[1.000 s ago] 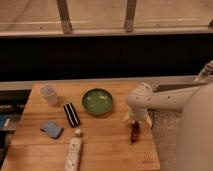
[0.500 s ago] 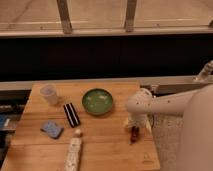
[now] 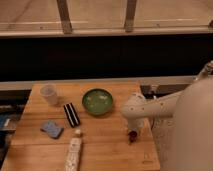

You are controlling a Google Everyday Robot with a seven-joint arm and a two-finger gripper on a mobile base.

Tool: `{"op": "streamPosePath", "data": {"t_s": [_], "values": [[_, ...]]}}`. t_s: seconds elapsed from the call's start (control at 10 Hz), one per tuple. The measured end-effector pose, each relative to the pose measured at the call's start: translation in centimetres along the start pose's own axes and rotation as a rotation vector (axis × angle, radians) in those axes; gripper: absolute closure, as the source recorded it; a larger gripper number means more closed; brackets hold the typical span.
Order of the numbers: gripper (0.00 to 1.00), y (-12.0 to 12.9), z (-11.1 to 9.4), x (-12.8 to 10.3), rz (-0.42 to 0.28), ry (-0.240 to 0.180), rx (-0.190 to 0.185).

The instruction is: Drag the pepper across the table

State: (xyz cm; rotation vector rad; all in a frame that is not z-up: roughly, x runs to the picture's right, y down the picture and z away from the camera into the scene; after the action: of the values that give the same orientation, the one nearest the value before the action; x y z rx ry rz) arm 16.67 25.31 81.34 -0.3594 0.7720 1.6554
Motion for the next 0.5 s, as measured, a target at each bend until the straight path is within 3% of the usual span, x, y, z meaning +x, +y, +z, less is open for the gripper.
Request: {"op": "streamPosePath", "data": {"t_s": [0.2,0.5], "values": [[0.97,0.0,-0.3,0.2,-0.002,-0.008,0.007],[1.0,0.0,-3.1,-0.5,-0.017,-0.067,-0.004]]}}
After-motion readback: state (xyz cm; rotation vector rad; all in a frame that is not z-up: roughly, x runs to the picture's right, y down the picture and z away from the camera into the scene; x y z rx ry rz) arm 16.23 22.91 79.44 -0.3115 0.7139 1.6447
